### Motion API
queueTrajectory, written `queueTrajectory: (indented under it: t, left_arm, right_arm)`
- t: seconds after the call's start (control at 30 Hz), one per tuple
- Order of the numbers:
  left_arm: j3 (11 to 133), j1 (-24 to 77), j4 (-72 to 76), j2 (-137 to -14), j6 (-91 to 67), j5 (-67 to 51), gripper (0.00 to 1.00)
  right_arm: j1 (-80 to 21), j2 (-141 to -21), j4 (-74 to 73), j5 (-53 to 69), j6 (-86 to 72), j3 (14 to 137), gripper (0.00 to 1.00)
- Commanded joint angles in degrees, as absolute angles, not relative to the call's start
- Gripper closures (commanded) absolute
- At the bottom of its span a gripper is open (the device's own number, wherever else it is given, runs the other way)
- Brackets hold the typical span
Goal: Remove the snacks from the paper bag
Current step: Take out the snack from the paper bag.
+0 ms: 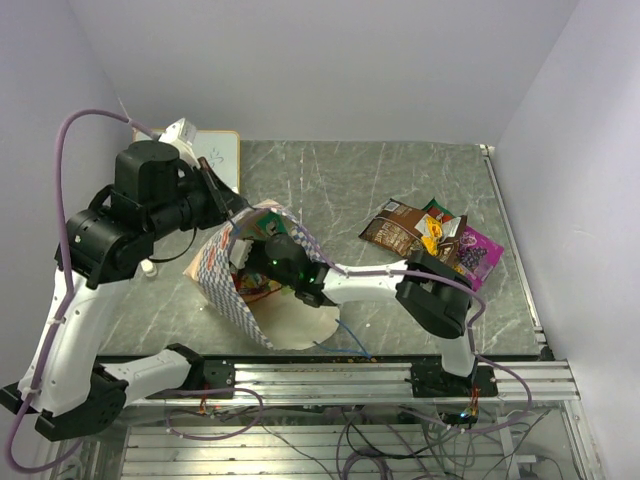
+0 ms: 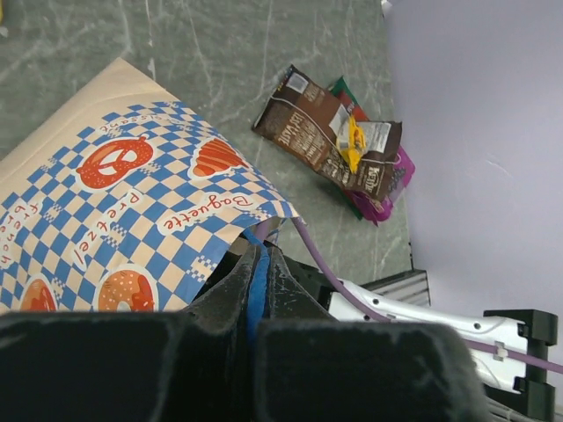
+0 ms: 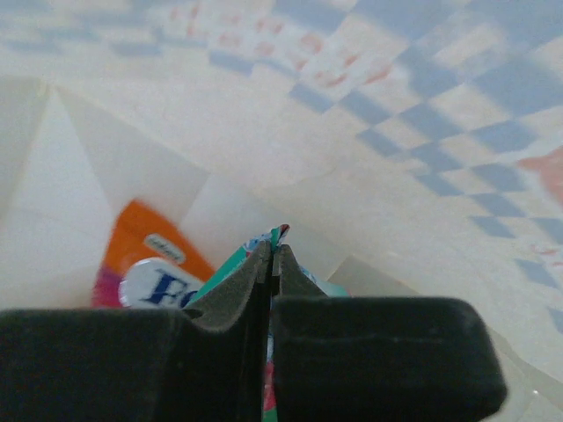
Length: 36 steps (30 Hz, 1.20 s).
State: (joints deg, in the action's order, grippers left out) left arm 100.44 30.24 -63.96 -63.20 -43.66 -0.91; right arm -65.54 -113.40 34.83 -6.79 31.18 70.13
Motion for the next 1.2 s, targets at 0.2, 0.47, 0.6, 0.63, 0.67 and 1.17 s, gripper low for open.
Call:
queueTrajectory:
  t: [0.2,0.47,0.6,0.63,0.67,1.17]
  left_arm:
    - [100.00,30.59,-60.54,-63.96,-40.27,-0.28,0.93]
    - [92.46,30.59,-55.94,-59.68,-45.90,-6.00,0.93]
    - [91.67,30.56,-54.76,-58.15,-48.44,-6.31,0.93]
    - [91.59,30.58,-54.34,-58.10,-48.77,-6.79,0.93]
    - [91.61,30.59,-54.12,-58.10,-48.98,-7.06,0.93]
    - [87.11,30.54,-51.35,-57.56,-53.45,-7.88,0.93]
  right_arm:
    - [-63.85,-110.71,36.67,-3.06,30.04,71.48,1.00]
    - [-65.27,-99.83,35.32,1.15,24.61,63.44,1.00]
    - [-66.45,-93.68,32.47,2.12,22.60,61.08,1.00]
    - [-66.64,-92.21,31.68,1.53,21.92,60.60,1.00]
    - [-66.67,-90.83,30.94,0.65,21.09,60.34,1.00]
    - [-67.09,-71.89,11.51,-2.62,13.15,62.27,1.00]
